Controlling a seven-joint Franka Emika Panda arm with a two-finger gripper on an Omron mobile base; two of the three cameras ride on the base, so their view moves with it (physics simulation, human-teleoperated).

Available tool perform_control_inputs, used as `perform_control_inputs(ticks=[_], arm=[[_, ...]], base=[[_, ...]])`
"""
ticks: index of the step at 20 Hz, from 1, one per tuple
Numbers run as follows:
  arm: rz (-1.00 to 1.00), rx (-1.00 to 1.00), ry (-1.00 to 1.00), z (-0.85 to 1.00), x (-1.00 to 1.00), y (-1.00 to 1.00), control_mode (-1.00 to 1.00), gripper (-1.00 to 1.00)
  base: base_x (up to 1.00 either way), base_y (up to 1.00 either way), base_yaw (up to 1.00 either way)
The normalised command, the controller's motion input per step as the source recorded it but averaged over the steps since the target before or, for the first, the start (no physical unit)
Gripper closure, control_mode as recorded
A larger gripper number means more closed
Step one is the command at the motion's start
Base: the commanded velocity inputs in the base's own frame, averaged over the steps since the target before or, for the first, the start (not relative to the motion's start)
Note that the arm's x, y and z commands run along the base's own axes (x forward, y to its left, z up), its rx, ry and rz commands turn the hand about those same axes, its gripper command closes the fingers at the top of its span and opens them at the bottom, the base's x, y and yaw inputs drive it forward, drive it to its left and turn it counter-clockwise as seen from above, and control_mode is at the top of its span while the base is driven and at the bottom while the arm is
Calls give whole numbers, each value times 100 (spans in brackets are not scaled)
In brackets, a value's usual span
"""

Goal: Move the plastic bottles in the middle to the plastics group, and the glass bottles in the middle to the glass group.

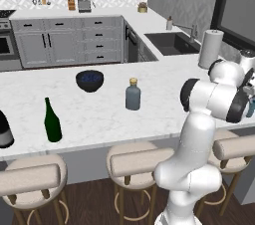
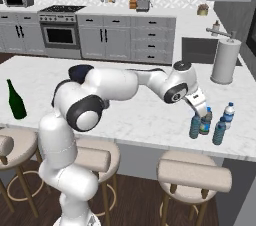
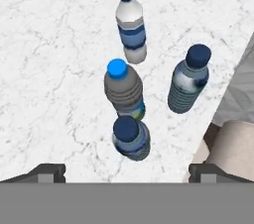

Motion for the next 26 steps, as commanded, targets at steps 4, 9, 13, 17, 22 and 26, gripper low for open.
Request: perform_control_inputs(ticks=[4,9,13,17,22,26], arm=[[44,-9,1,23,-52,67,-100,-100],[40,-14,5,0,-31,99,-100,-100],[42,-2,22,7,-4,100,-100,-100],[35,0,29,20,0,100,-100,-100],[28,0,26,23,20,96,-100,-100],[23,0,26,24,39,87,-100,-100]], base=[[0,0,0],[0,0,0],[0,0,0],[0,0,0],[0,0,0],[0,0,0]])
